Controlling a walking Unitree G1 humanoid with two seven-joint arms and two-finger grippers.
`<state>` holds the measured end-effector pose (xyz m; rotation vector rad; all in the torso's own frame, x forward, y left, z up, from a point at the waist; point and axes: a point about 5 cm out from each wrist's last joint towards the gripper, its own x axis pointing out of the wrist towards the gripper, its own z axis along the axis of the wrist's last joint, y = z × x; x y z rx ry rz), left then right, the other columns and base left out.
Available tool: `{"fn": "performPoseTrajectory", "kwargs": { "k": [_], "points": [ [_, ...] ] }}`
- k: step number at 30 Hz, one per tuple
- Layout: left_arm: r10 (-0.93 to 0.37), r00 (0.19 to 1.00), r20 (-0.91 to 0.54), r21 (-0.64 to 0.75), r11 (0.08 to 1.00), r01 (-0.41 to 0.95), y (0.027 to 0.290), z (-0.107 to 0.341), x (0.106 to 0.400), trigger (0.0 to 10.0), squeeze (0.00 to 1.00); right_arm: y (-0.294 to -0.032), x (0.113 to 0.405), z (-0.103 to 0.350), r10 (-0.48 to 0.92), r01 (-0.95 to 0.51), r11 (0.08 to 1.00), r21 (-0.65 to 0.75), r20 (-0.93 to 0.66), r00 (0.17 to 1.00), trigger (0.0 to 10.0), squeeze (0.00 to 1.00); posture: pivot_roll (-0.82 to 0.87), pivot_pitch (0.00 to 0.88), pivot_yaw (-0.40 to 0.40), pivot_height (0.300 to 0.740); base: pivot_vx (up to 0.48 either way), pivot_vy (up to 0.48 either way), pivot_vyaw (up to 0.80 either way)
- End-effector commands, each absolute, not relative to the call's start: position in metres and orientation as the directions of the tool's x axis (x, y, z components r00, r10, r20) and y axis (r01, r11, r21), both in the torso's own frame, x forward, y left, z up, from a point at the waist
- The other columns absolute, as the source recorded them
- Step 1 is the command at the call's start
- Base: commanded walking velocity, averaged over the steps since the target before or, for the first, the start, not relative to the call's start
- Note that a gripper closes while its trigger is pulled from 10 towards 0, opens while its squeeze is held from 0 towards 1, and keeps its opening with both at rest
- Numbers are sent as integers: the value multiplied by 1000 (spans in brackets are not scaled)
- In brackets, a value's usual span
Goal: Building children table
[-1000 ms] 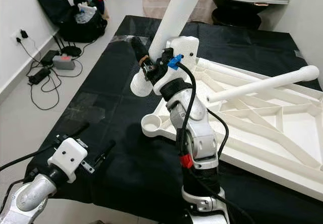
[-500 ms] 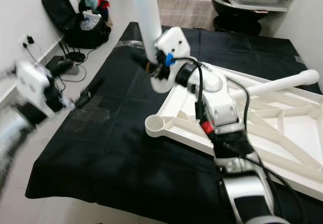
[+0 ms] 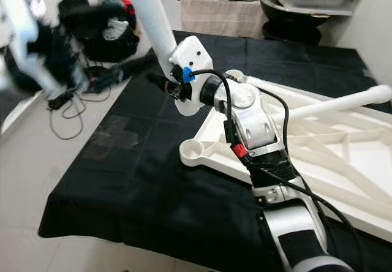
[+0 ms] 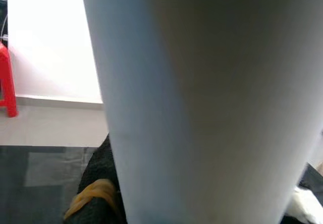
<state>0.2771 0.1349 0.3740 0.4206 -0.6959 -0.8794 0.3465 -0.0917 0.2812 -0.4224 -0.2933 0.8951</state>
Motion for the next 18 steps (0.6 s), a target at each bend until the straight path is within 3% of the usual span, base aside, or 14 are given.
{"fn": "performPoseTrajectory", "kwargs": {
  "k": [1,7,8,9,18],
  "points": [
    [-800,439,410,600,599,531,131,381,280,10000,0,-85,342,284,822,-699,529,-481,85,563,10000,0,3,0,-16,740,0,0,0],
    [-781,421,461,575,624,529,120,395,291,10000,0,-80,337,279,829,-715,523,-464,84,552,10000,0,-9,0,-5,740,0,0,0],
    [-779,423,463,568,627,533,118,397,295,1922,0,-78,334,278,834,-719,519,-462,86,546,10000,0,-14,0,2,740,0,0,0],
    [-778,423,464,566,628,534,117,398,297,0,0,-76,333,278,835,-721,517,-461,88,543,10000,0,-14,0,2,740,0,0,0],
    [-769,429,474,551,639,536,111,403,306,0,0,-72,329,279,842,-726,511,-460,101,530,10000,0,-16,0,5,740,0,0,0]
  ]
}}
